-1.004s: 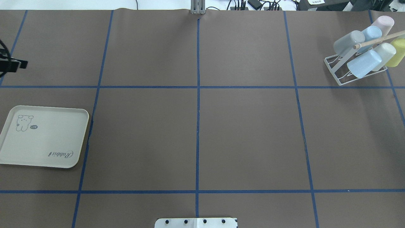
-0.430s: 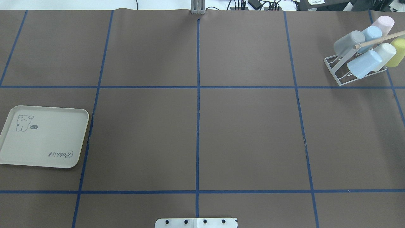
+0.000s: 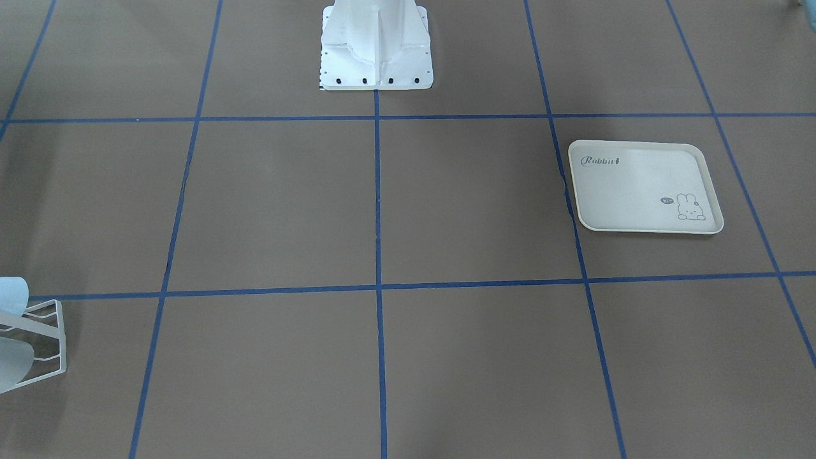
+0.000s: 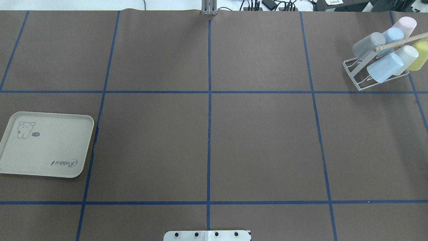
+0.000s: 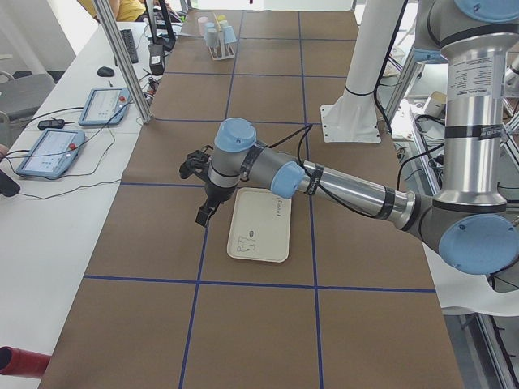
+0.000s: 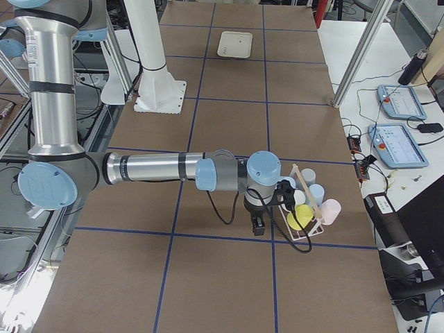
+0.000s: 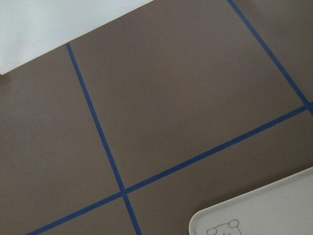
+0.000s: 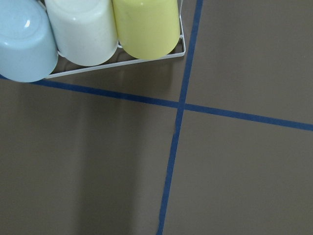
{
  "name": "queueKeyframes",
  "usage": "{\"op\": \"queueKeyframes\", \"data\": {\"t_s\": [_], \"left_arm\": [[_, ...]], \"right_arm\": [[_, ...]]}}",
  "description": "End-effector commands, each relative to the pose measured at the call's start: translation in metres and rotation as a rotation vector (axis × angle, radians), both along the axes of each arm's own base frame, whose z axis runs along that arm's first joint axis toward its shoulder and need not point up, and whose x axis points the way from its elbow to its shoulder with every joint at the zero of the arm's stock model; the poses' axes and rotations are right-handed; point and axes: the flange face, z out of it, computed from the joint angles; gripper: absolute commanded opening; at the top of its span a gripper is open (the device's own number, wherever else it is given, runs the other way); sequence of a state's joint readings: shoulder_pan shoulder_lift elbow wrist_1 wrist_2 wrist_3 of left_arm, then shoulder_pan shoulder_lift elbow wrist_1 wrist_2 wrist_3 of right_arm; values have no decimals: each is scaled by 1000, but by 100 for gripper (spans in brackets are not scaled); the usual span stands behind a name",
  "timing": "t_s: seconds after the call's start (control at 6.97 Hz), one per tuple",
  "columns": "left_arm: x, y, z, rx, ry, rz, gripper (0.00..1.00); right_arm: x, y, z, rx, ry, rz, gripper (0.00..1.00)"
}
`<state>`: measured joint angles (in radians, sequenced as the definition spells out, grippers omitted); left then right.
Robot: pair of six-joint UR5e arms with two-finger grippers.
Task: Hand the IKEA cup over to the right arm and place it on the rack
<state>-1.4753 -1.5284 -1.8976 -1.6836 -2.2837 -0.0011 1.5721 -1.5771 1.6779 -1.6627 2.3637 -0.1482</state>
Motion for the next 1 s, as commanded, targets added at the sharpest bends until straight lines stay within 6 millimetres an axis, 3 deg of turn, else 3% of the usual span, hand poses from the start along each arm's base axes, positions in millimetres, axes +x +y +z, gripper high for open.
{"op": "queueKeyframes", "data": {"t_s": [0.0, 0.29, 0.43, 0.57, 0.72, 0.86], "left_arm": [[-7, -11, 26, -87, 6, -6, 100], [-7, -15, 30, -73, 7, -12, 100], [-7, -18, 26, -40, 17, -25, 100], [-9, -18, 17, -50, 32, -64, 100], [-8, -26, 2, -32, 40, -82, 100], [-8, -29, 4, -34, 41, -80, 100]], "right_arm": [[-3, -2, -30, -35, -5, -7, 100], [-14, -4, -25, -46, 45, -28, 100], [-21, -14, -35, -28, 31, -38, 100], [-23, -36, -70, 12, 24, -32, 100], [-22, -33, -69, 9, 19, -35, 100], [-26, -28, -70, 5, -34, -38, 100]]}}
